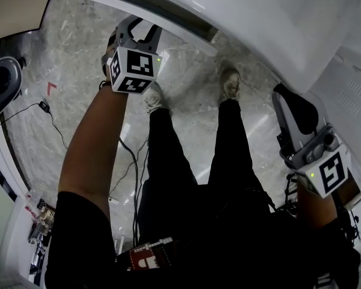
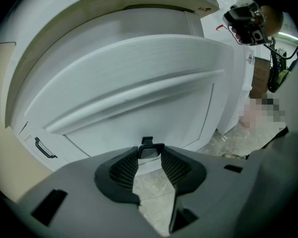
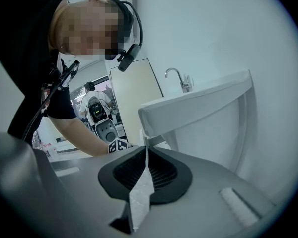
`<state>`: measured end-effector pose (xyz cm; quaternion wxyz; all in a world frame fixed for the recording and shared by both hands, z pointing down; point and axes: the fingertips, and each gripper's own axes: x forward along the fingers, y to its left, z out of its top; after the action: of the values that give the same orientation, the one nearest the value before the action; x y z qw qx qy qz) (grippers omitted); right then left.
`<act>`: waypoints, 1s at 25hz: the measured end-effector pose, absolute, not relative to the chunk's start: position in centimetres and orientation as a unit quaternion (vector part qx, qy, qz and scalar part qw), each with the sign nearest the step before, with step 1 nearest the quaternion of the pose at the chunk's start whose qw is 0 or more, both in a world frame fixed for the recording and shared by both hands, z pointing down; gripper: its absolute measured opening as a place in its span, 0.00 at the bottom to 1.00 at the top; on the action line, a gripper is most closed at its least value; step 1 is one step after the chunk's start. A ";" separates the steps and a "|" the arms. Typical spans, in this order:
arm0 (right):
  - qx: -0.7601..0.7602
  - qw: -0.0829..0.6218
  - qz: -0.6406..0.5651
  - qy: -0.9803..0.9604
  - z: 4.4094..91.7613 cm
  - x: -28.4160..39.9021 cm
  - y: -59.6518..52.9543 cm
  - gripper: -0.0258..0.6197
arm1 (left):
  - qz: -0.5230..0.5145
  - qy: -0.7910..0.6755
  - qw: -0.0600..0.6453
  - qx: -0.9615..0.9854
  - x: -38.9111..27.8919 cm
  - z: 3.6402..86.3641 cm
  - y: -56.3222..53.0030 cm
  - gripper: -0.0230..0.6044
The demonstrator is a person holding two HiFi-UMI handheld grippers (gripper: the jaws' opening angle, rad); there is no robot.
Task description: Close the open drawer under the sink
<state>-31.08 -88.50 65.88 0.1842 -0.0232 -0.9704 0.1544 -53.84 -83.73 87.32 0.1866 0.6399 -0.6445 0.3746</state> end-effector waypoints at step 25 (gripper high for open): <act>0.003 0.200 0.145 -0.969 66.0 -32.1 -93.4 0.04 | 0.341 -0.652 0.177 0.653 -55.0 86.9 -88.6 0.27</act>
<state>-32.14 -93.35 65.99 0.2005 0.0030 -0.9688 0.1454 -55.00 -88.58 86.95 0.1775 0.6534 -0.6519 0.3414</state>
